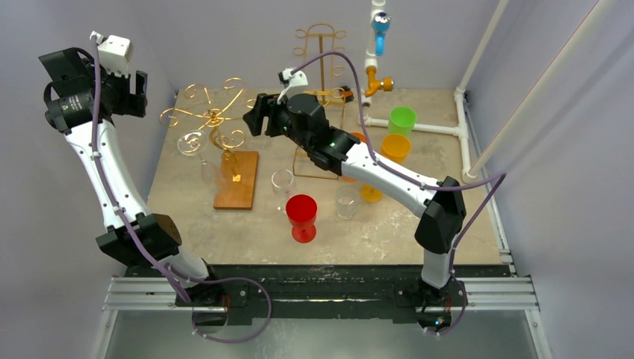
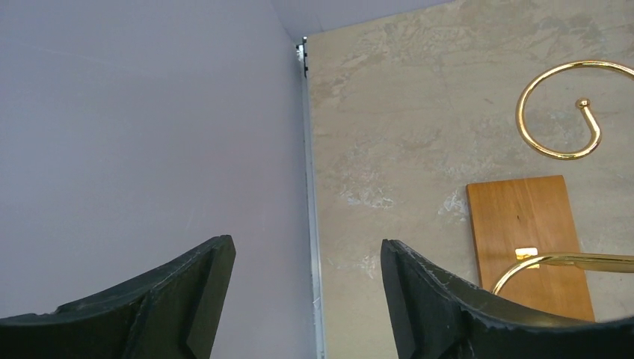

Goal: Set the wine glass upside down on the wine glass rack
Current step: Adjust the wine rack at the center of the board, then pick up the wine glass at the center of the board.

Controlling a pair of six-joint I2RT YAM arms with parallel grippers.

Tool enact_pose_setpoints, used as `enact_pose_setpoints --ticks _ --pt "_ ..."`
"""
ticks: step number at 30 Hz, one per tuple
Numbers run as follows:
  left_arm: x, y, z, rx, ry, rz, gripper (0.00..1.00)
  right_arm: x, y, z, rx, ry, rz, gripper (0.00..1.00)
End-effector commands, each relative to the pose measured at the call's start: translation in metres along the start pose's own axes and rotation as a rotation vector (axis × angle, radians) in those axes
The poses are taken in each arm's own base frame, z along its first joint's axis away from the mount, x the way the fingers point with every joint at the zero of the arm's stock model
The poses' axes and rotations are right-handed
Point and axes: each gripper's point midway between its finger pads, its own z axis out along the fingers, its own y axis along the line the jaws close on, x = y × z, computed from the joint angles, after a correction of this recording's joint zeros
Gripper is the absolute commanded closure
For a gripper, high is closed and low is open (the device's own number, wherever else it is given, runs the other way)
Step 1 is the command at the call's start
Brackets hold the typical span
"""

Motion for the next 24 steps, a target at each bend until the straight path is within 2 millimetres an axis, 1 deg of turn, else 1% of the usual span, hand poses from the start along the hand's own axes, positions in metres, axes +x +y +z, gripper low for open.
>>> enact_pose_setpoints --ticks 1,4,5,9,12,14,15,17,19,22,23,24 --pt "-0.032 0.012 -0.039 -0.116 -0.089 -0.026 0.19 -0.007 0.020 -0.018 -0.038 0.036 -0.028 0.24" --pt "-0.041 0.013 -0.052 -0.136 -0.111 -0.020 0.13 -0.022 0.021 -0.030 -0.036 0.022 -0.058 0.20" --pt "-0.045 0.013 -0.055 -0.135 -0.120 -0.021 0.11 -0.031 0.022 -0.038 -0.035 0.011 -0.065 0.19" --pt "-0.057 0.011 -0.070 -0.139 -0.159 -0.023 0.08 -0.052 0.025 -0.063 -0.041 -0.010 -0.093 0.16" --pt "-0.062 0.009 -0.077 -0.140 -0.173 -0.026 0.06 -0.059 0.022 -0.083 -0.032 0.001 -0.107 0.12" --pt "-0.063 0.007 -0.080 -0.136 -0.177 -0.025 0.05 -0.059 0.016 -0.097 -0.013 0.016 -0.115 0.11" --pt "-0.063 0.006 -0.082 -0.132 -0.178 -0.026 0.05 -0.059 0.010 -0.105 0.010 0.024 -0.121 0.11" --pt "-0.063 0.001 -0.086 -0.115 -0.183 -0.023 0.05 -0.052 0.001 -0.122 0.025 0.056 -0.141 0.11" --pt "-0.064 -0.005 -0.092 -0.095 -0.191 -0.015 0.05 -0.034 -0.011 -0.140 0.043 0.116 -0.153 0.12" --pt "-0.065 -0.016 -0.099 -0.057 -0.201 -0.007 0.05 0.000 -0.036 -0.163 0.096 0.231 -0.192 0.15" --pt "-0.065 -0.018 -0.102 -0.050 -0.205 -0.008 0.06 0.017 -0.047 -0.173 0.119 0.289 -0.210 0.15" --pt "-0.065 -0.021 -0.103 -0.038 -0.205 -0.009 0.07 0.029 -0.055 -0.179 0.134 0.328 -0.222 0.16"
